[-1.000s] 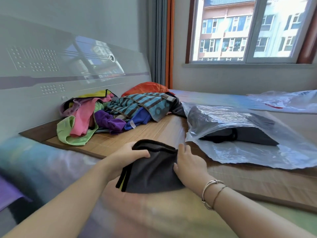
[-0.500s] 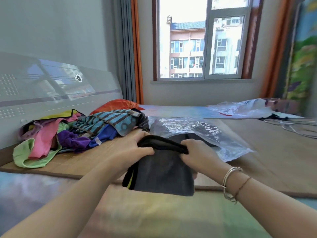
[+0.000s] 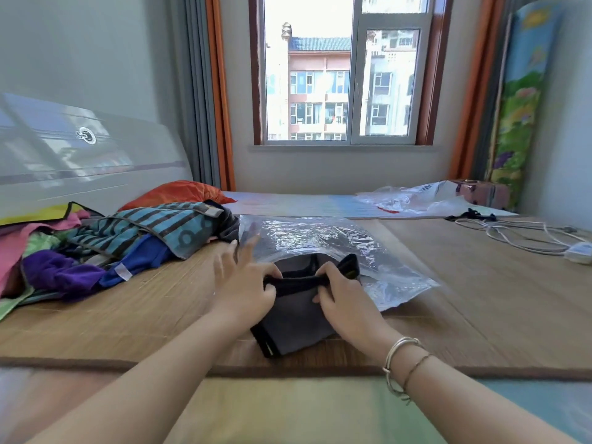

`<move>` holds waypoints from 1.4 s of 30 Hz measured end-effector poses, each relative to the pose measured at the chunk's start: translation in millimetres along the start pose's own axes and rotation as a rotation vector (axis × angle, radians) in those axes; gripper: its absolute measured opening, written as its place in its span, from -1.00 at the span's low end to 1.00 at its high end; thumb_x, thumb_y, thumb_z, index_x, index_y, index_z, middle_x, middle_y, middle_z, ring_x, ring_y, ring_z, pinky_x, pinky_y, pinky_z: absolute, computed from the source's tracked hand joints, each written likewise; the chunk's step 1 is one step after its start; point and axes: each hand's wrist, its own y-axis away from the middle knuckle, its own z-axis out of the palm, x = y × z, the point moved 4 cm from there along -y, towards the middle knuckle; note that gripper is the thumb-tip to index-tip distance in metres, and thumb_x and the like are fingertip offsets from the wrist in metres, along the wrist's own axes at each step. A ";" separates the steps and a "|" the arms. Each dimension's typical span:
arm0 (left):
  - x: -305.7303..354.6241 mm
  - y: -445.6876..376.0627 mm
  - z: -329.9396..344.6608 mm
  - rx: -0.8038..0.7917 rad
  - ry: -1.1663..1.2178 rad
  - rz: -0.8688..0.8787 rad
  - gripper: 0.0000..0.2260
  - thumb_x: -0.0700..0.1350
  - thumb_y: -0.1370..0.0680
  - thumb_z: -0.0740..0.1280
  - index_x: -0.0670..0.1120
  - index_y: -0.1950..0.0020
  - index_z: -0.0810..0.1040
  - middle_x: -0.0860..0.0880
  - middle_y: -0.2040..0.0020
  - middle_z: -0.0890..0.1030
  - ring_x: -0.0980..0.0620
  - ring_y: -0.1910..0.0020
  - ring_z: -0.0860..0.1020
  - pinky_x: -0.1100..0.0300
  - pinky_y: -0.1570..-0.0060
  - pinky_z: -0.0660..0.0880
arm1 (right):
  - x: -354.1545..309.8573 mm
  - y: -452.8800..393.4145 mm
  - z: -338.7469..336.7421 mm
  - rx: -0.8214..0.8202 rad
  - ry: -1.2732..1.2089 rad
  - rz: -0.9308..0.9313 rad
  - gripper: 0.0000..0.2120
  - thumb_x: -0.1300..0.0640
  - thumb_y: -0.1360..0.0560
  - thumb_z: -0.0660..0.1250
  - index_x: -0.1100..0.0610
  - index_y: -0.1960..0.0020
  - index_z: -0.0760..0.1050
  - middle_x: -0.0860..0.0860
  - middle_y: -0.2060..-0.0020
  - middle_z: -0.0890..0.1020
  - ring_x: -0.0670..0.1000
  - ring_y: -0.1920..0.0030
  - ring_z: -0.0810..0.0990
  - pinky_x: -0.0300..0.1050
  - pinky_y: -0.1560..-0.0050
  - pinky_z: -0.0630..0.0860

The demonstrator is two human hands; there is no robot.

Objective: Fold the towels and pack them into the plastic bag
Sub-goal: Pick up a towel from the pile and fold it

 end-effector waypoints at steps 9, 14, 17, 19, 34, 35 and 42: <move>0.9 -53.2 36.3 -0.087 -0.140 0.123 -0.41 -0.21 -0.59 0.12 0.06 -0.58 0.01 0.13 -0.59 -0.12 0.01 -0.57 -0.11 -0.11 -0.50 -0.13 | 25.3 -22.4 39.6 -0.004 0.129 -0.132 -0.86 0.04 -0.59 0.17 -0.06 -0.14 0.32 0.01 0.28 0.61 0.06 0.26 0.59 0.00 0.24 0.47; 3.7 -60.9 36.1 0.138 -0.075 0.157 -0.30 -0.34 -0.49 0.23 0.00 -0.57 0.09 0.11 -0.58 0.06 -0.01 -0.37 0.38 0.04 -0.37 0.30 | 51.8 -73.5 33.7 0.149 0.247 0.074 -0.83 0.02 -0.59 0.17 0.02 -0.14 0.42 0.04 0.16 0.64 0.14 0.10 0.61 -0.06 0.22 0.43; 4.0 -65.3 38.1 0.162 -0.111 0.139 -0.24 -0.36 -0.42 0.27 0.00 -0.57 0.10 0.09 -0.59 0.02 -0.06 -0.34 0.40 0.05 -0.32 0.34 | 81.9 -107.8 24.0 0.266 0.395 0.214 -0.77 0.05 -0.59 0.16 0.12 -0.15 0.47 0.14 -0.02 0.63 0.21 -0.05 0.59 -0.05 0.10 0.42; 7.3 -70.6 37.5 0.178 -0.157 0.141 -0.26 -0.35 -0.41 0.30 0.03 -0.54 0.17 0.06 -0.60 -0.06 -0.09 -0.35 0.36 0.03 -0.33 0.32 | 101.4 -124.4 20.2 0.248 0.482 0.301 -0.74 0.10 -0.58 0.17 0.17 -0.19 0.48 0.20 -0.14 0.59 0.23 -0.16 0.55 -0.02 -0.06 0.45; 48.7 -115.4 51.4 0.172 -0.032 0.316 -0.28 -0.41 -0.40 0.21 0.07 -0.50 0.24 0.21 -0.54 0.17 0.00 -0.36 0.40 0.11 -0.21 0.39 | 135.7 -169.4 16.3 0.306 0.430 0.299 -0.79 0.13 -0.53 0.17 0.27 0.02 0.48 0.24 0.11 0.59 0.24 0.06 0.57 -0.07 0.18 0.36; 48.2 -115.4 51.4 0.167 -0.020 0.317 -0.28 -0.41 -0.40 0.21 0.07 -0.50 0.24 0.21 -0.54 0.17 0.00 -0.37 0.39 0.11 -0.21 0.40 | 135.9 -171.2 14.8 0.376 0.438 0.272 -0.79 0.14 -0.53 0.17 0.27 0.06 0.48 0.24 0.15 0.59 0.24 0.09 0.57 -0.04 0.17 0.39; 46.9 -116.1 51.0 0.150 -0.002 0.338 -0.29 -0.41 -0.40 0.22 0.06 -0.49 0.26 0.21 -0.54 0.17 0.01 -0.38 0.40 0.09 -0.17 0.45 | 141.7 -179.2 52.2 0.120 0.399 0.245 -0.24 -0.09 -0.53 0.26 0.05 -0.54 -0.11 0.19 -0.02 0.62 0.23 0.01 0.61 0.00 0.15 0.49</move>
